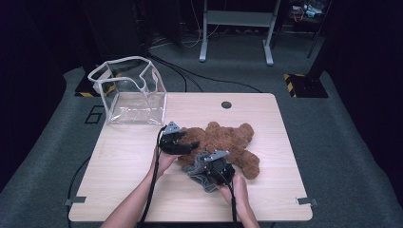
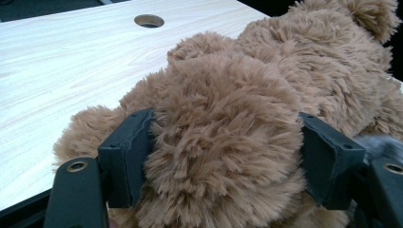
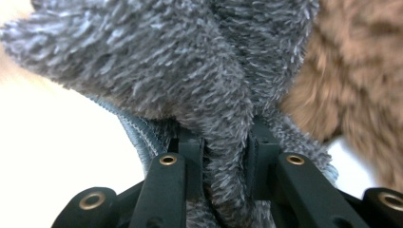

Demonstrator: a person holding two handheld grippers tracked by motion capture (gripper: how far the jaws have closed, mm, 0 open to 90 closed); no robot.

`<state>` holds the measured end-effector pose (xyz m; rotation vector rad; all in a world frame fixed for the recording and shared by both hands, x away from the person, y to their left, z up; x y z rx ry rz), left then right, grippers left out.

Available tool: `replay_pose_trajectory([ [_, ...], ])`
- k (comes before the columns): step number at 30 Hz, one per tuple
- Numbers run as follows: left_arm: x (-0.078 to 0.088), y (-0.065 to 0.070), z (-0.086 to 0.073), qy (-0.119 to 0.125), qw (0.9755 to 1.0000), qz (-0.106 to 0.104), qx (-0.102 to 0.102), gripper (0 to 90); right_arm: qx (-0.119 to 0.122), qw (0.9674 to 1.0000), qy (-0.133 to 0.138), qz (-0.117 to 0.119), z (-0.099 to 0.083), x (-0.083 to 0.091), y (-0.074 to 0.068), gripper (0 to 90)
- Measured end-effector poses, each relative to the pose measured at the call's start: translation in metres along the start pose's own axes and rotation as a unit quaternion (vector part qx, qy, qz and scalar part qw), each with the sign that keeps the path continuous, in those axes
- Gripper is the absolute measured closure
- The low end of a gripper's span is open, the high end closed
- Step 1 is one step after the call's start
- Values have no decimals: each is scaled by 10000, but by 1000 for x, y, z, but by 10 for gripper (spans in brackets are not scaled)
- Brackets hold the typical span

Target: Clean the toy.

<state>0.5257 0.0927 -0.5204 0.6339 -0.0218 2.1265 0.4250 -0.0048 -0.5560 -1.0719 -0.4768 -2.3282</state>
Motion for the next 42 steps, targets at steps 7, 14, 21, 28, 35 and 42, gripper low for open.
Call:
replay_pose_trajectory([
  [7,2,3,2,31,10000,14,16,261,-290,9993,235,-51,-20,29,24,722],
  [14,5,8,5,39,9998,110,-162,232,-1128,9871,935,-639,-35,75,89,723],
  [21,10,16,8,86,9997,183,-169,206,-1708,9697,1071,-1379,-53,94,154,723],
  [28,21,26,13,226,9994,186,-169,184,-2066,9587,997,-1683,-68,89,185,723],
  [35,32,51,15,250,9991,62,-350,179,-2253,9518,950,-1849,-76,83,204,723],
  [42,24,79,1,23,9978,-174,-640,176,-2342,9513,897,-1790,-83,73,211,716],
])
Point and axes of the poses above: each handheld gripper's, and its own axes: x roughly backward along the jaws, z roughly out of its top, y roughly to its right, the point moved 10 cm from there along -x, roughly forward along the jaws, and after that the axes turned 6 degrees about -z, right-handed, at the moved point
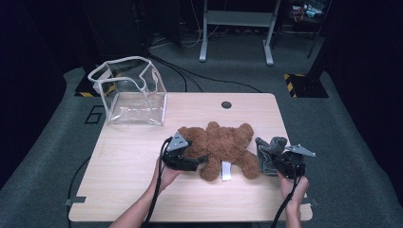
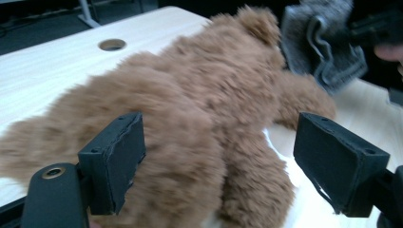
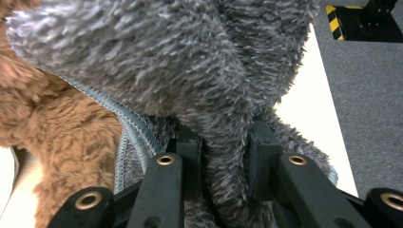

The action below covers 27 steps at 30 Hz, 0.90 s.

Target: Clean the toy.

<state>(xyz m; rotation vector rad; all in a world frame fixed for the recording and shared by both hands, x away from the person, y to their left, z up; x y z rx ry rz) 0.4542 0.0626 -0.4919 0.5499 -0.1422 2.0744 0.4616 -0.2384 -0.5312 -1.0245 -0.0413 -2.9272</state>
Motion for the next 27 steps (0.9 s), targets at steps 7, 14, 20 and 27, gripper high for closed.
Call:
replay_pose_trajectory([
  [7,-13,20,-13,-137,9998,-104,-71,179,-65,9999,-52,-61,-6,-7,4,716],
  [14,-34,33,-38,-488,9985,-251,-68,182,-78,9999,-90,-14,-10,-12,5,715],
  [20,-49,33,-51,-650,9978,-115,-27,192,-105,9999,-133,16,-13,-13,4,711],
  [27,-66,33,-64,-846,9964,-30,36,252,-91,9998,-161,40,-15,-13,4,708],
])
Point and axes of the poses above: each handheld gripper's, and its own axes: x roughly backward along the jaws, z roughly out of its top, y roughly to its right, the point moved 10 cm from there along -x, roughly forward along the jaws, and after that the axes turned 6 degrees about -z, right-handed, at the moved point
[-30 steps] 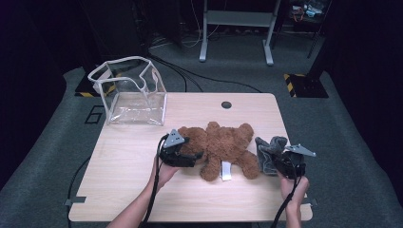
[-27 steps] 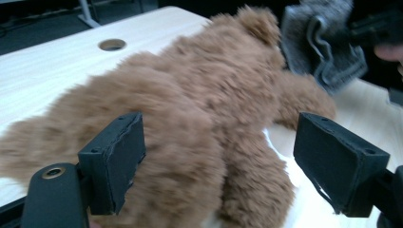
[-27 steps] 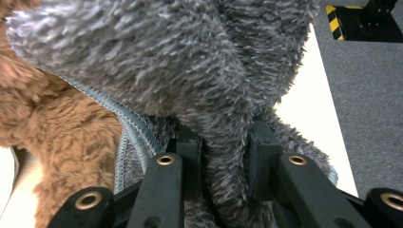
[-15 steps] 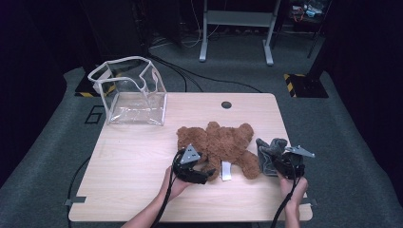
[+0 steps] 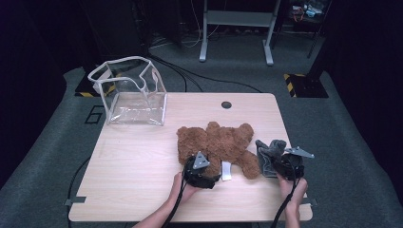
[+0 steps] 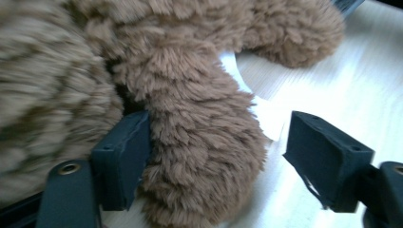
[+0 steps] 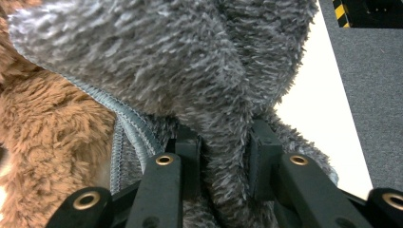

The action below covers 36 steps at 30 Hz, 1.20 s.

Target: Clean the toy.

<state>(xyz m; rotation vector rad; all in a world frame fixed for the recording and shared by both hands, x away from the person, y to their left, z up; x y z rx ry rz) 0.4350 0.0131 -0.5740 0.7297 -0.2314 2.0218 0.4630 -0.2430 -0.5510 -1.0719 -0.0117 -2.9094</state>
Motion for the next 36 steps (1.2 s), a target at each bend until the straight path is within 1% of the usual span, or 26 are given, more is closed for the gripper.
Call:
replay_pose_trajectory([
  [1,-2,-2,0,14,10000,52,26,273,10,10000,-6,-8,0,0,1,708],
  [2,-4,-3,-1,-17,10000,67,24,312,5,10000,-6,-13,0,0,1,708],
  [3,-5,-4,-1,-40,9999,86,50,326,-5,10000,-6,-7,-1,0,2,707],
  [5,-9,-4,-3,-101,9999,79,26,341,-11,10000,0,-5,-1,1,2,707],
  [7,-11,-5,-4,-118,9998,149,38,358,-23,10000,-10,-14,-2,0,2,706],
  [8,-11,-7,-4,-122,9997,198,14,364,-16,10000,-3,-12,-2,0,2,706],
  [9,-12,-7,-5,-153,9996,221,68,379,-29,10000,-18,-10,-2,0,2,706],
  [10,-12,-8,-6,-158,9995,279,75,396,-37,10000,-46,-7,-3,-1,1,705],
  [11,-13,-7,-7,-186,9994,248,143,407,-28,10000,-42,-10,-3,-1,1,704],
  [12,-13,-9,-7,-177,9992,321,130,415,10,10000,-38,0,-3,-2,1,704],
  [17,-15,-9,-6,-142,9993,328,142,463,19,10000,-61,-3,-4,-2,0,703],
  [18,-15,-9,-6,-165,9992,332,132,475,15,10000,-62,-2,-3,-2,0,702],
  [20,-14,-10,-5,-150,9993,338,96,517,14,10000,-63,-11,-3,-2,0,702],
  [21,-14,-10,-4,-62,9993,331,139,534,14,10000,-68,-17,-4,-2,0,701],
  [22,-13,-10,-3,-12,9994,325,133,557,6,10000,-89,-37,-4,-2,0,700],
  [24,-12,-12,-2,39,9993,360,109,589,24,10000,-80,-32,-4,-2,1,700],
  [25,-13,-11,-1,72,9993,342,155,604,25,10000,-80,-38,-5,-2,1,700],
  [26,-12,-12,-1,80,9993,358,120,619,24,10000,-81,-35,-5,-2,1,699],
  [28,-13,-12,0,117,9992,368,82,640,25,10000,-77,-41,-5,-2,1,699],
  [29,-13,-12,1,133,9993,347,108,649,25,10000,-80,-42,-5,-2,1,699],
  [30,-12,-13,1,148,9991,381,91,657,25,10000,-78,-40,-5,-2,1,698],
  [34,-10,-17,5,211,9986,465,150,685,-7,9999,-81,-62,-4,-2,0,697],
  [36,-8,-18,8,243,9986,447,123,693,-20,9999,-79,-78,-4,-2,0,697],
])
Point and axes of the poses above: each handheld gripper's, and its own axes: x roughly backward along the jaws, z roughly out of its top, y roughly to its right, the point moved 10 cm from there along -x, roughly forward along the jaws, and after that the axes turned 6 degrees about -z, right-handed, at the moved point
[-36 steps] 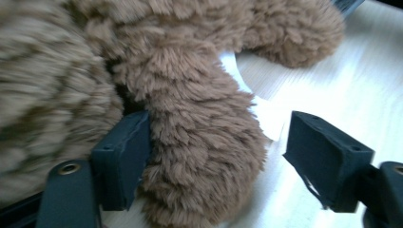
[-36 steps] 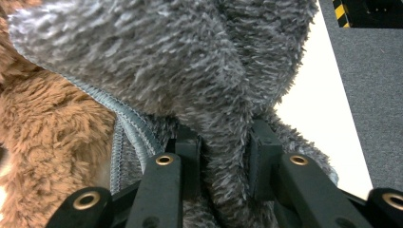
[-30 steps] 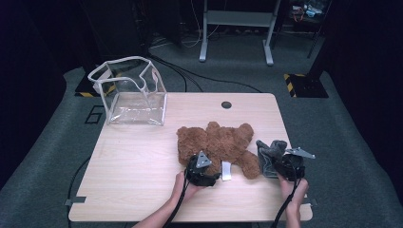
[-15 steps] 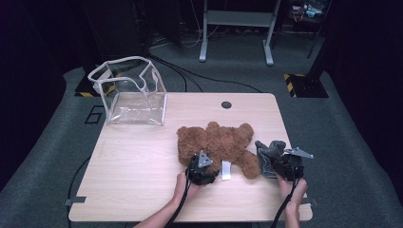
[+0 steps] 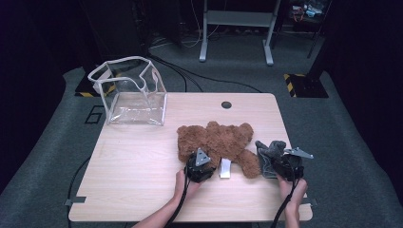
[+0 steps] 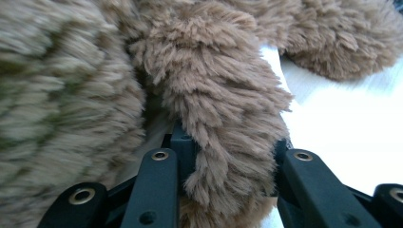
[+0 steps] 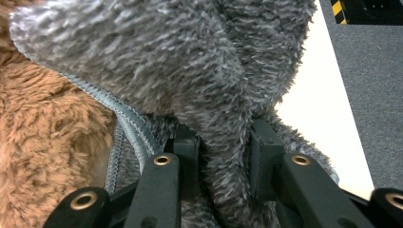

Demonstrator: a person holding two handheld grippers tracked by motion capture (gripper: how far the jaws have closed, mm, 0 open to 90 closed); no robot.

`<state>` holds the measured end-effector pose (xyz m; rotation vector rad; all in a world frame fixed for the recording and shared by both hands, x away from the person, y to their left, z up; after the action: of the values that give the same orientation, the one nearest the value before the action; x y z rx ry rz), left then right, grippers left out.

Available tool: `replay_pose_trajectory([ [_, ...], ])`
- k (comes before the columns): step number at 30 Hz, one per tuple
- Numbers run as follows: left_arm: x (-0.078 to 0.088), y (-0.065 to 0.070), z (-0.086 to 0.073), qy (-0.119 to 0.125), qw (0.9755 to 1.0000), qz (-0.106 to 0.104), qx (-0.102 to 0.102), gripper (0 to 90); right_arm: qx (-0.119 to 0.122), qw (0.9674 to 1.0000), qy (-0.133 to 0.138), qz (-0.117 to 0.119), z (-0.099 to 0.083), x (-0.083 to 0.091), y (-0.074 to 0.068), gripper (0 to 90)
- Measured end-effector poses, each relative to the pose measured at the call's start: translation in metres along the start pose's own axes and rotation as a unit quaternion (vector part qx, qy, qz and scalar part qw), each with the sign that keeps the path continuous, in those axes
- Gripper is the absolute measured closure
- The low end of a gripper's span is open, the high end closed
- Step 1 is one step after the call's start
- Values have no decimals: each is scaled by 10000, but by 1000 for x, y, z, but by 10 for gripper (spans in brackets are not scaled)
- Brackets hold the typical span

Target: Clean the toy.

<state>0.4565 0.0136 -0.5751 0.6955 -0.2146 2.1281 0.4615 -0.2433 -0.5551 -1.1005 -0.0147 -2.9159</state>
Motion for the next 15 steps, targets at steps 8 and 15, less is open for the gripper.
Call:
replay_pose_trajectory([
  [8,3,1,15,218,9993,-254,-174,708,43,10000,27,-4,2,0,0,696],
  [15,8,2,28,380,9978,-446,-313,709,30,10000,26,-58,2,1,2,694],
])
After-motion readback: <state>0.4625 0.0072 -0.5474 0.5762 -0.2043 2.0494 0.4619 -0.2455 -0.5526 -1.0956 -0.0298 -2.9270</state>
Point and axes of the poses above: each handheld gripper's, and its own axes: x roughly backward along the jaws, z roughly out of its top, y roughly to its right, the point moved 10 cm from there along -x, roughly forward along the jaws, and after that the axes turned 6 degrees about -z, right-handed, at the moved point
